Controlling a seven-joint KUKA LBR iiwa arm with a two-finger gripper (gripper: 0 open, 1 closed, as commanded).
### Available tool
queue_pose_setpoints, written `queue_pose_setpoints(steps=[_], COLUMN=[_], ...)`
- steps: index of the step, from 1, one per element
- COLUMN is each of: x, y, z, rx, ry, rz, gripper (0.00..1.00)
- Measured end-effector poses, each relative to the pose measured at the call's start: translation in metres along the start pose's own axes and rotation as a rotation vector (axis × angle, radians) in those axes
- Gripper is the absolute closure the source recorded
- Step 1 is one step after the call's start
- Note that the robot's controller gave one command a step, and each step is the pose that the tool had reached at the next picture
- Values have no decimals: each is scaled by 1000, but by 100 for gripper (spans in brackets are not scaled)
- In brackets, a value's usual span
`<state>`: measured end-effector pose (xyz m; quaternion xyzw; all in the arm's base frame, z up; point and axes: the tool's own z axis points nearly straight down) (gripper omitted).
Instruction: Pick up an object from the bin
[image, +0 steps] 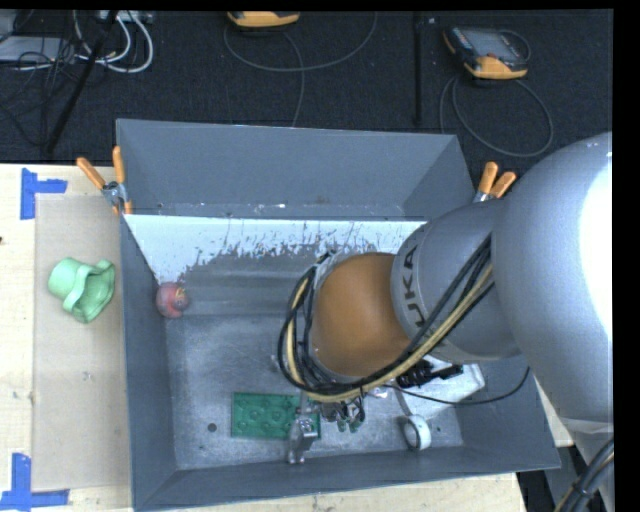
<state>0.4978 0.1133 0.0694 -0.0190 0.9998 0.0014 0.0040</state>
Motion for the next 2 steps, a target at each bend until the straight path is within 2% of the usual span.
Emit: queue_pose_setpoints(steps=[1, 2], x=[-3, -3], y=[1, 11], z=[-5, -137], rx=[-1, 1], ry=[-2, 2], rz=[2, 5], gripper=[100, 100])
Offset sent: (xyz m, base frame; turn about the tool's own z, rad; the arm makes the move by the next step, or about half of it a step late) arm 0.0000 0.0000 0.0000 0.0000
